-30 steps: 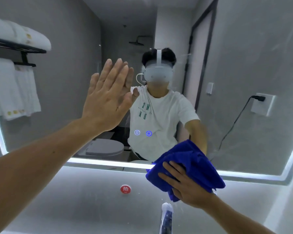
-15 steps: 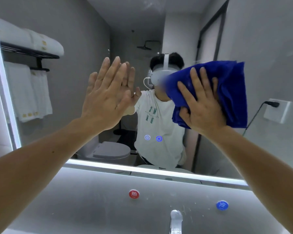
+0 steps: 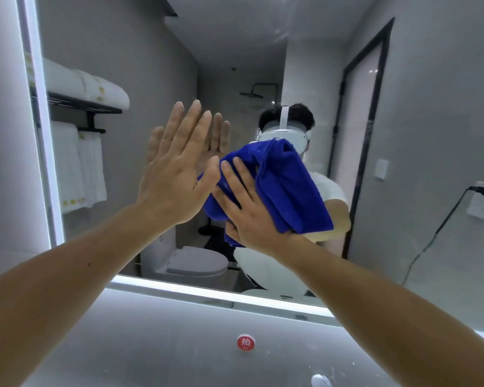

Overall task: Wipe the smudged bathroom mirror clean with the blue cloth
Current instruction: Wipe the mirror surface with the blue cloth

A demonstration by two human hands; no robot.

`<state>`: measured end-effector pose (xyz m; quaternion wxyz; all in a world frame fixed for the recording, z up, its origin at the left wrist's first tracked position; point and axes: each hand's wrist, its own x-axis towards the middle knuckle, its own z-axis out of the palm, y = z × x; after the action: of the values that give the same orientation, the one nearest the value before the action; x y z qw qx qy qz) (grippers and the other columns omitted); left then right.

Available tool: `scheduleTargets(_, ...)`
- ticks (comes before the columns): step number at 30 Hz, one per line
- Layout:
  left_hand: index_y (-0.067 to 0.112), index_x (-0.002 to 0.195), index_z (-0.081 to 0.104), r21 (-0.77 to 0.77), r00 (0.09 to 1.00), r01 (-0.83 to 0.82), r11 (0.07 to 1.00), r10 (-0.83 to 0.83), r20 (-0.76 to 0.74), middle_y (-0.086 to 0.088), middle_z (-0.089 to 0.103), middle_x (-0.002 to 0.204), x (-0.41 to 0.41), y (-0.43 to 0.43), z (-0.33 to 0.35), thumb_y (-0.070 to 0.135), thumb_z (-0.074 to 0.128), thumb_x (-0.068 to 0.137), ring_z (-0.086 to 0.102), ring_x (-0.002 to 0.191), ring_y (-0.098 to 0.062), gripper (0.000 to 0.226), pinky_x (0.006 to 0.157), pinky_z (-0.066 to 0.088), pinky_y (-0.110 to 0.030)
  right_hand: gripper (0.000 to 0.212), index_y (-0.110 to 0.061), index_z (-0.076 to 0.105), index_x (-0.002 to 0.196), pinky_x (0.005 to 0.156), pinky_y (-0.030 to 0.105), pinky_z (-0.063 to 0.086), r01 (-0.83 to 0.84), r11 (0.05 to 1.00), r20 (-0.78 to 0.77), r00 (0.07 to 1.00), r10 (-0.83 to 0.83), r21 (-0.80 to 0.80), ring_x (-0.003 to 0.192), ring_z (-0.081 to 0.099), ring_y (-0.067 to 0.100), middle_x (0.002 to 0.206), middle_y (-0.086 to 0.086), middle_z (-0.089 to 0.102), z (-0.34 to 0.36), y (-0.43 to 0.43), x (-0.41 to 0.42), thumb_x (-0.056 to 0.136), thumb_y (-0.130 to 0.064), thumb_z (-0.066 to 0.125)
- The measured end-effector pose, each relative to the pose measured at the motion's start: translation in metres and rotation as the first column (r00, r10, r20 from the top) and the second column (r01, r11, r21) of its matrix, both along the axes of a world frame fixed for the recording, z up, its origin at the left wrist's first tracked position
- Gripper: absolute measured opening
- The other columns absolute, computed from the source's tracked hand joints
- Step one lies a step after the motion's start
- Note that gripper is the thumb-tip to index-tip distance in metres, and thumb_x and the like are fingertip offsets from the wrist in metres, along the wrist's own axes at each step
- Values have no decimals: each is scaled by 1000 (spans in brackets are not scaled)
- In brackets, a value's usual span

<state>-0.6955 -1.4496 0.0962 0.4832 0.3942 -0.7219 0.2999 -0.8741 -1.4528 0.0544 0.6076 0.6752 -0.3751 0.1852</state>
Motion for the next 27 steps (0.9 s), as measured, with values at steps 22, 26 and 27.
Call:
scheduleTargets(22,15,155,18,-3,994,104,995,-104,-45,-1,10,163,-51,23,22,42,23,95,1,151,-18,66,121,10,-49,55,-11,42,146,119,54,9,-82,996,151,985,85,-23,144,20,44,155,23,26,15,22,-133,94,-27,49)
scheduleTargets(26,16,155,18,1,993,118,993,-118,-29,0,10,164,-64,24,20,42,24,95,1,151,-16,66,121,9,-49,52,-9,49,141,118,54,16,-101,985,-95,989,115,143,140,29,44,151,21,35,5,39,-177,91,-22,53)
scheduleTargets(27,17,155,17,2,992,121,993,-121,-21,0,10,164,-67,25,19,42,24,96,0,151,-15,65,121,8,-48,53,-10,47,142,119,52,15,-77,985,-147,984,100,157,141,29,43,151,19,35,9,43,-186,91,-24,51)
